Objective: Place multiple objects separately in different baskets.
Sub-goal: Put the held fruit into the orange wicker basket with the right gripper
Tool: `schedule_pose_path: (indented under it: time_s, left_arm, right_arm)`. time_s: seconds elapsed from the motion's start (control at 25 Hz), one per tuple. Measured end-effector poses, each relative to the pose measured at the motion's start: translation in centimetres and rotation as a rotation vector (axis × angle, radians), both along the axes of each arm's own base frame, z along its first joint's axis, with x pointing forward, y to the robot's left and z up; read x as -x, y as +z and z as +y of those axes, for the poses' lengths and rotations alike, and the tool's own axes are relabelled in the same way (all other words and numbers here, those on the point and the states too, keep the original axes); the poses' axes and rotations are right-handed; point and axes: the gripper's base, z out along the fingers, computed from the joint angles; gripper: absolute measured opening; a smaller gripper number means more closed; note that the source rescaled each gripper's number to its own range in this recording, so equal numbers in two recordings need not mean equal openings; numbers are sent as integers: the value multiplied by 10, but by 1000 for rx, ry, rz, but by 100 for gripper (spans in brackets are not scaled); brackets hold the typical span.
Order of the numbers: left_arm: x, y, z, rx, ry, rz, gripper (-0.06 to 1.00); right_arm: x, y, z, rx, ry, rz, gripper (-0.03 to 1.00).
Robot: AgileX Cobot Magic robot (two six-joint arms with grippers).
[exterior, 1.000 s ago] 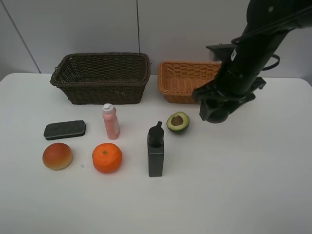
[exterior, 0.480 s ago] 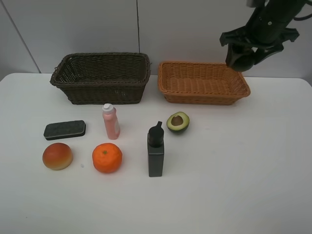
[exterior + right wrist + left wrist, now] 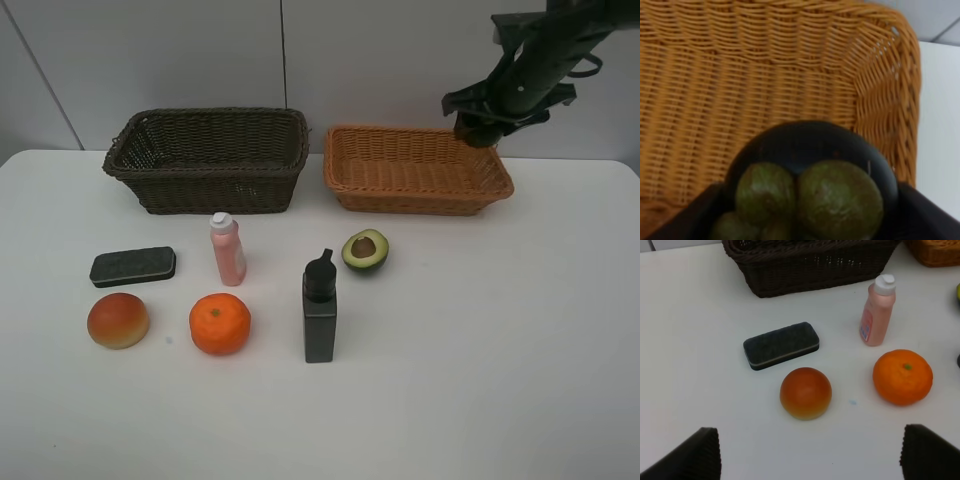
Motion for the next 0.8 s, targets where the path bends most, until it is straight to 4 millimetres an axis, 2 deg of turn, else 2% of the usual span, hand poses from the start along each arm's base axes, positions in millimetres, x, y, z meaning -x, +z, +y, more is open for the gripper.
schedule_pose_path:
  time_s: [0.32, 0.8]
  left_arm:
    - [0, 0, 0, 0, 0, 0, 84]
    - [0, 0, 0, 0, 0, 0, 84]
  right_arm:
    - [-16, -49, 0, 6, 6, 42, 76]
    - [-17, -52, 0, -17, -3, 35, 76]
